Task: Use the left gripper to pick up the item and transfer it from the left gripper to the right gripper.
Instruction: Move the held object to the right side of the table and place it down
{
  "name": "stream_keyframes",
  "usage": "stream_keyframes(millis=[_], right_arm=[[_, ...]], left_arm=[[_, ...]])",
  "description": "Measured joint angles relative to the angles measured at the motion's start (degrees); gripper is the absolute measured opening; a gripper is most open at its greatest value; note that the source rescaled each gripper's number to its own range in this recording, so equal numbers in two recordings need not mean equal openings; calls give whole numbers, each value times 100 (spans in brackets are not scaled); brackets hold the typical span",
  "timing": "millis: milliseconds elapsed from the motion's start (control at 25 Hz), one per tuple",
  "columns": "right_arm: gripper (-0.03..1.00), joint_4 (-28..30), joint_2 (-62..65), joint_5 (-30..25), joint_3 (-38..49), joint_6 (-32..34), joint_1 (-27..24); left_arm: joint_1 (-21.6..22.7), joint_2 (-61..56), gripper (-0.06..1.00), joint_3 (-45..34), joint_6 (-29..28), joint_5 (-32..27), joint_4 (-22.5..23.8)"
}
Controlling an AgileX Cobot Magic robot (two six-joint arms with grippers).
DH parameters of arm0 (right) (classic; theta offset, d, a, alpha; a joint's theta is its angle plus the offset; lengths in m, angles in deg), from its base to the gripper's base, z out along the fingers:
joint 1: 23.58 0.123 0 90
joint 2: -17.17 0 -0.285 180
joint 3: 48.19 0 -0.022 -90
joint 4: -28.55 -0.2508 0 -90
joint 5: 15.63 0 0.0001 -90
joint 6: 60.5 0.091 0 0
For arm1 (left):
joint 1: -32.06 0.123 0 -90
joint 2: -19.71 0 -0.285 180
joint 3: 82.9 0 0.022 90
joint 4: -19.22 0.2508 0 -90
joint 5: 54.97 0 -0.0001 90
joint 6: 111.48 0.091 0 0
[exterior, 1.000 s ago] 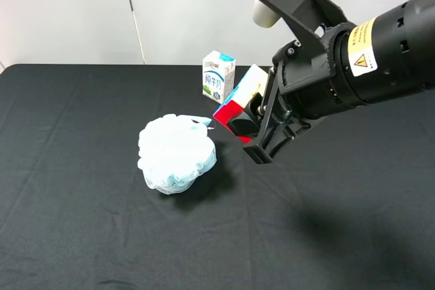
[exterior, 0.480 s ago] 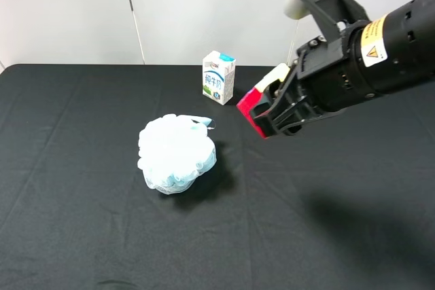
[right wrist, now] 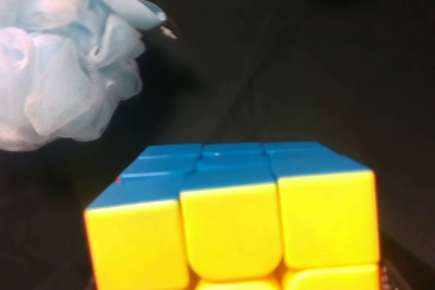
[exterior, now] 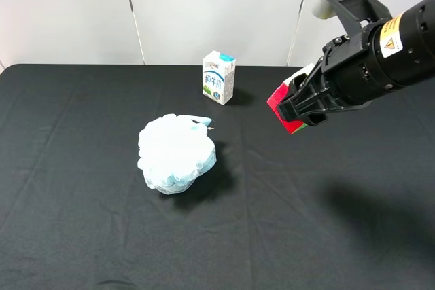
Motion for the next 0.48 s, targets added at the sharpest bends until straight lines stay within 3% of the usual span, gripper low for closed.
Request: stream_keyframes(millis=[480], right_arm=[[0, 0, -187, -28, 0, 0, -14]], left_arm=[[0, 0, 75, 0, 0, 26, 0]])
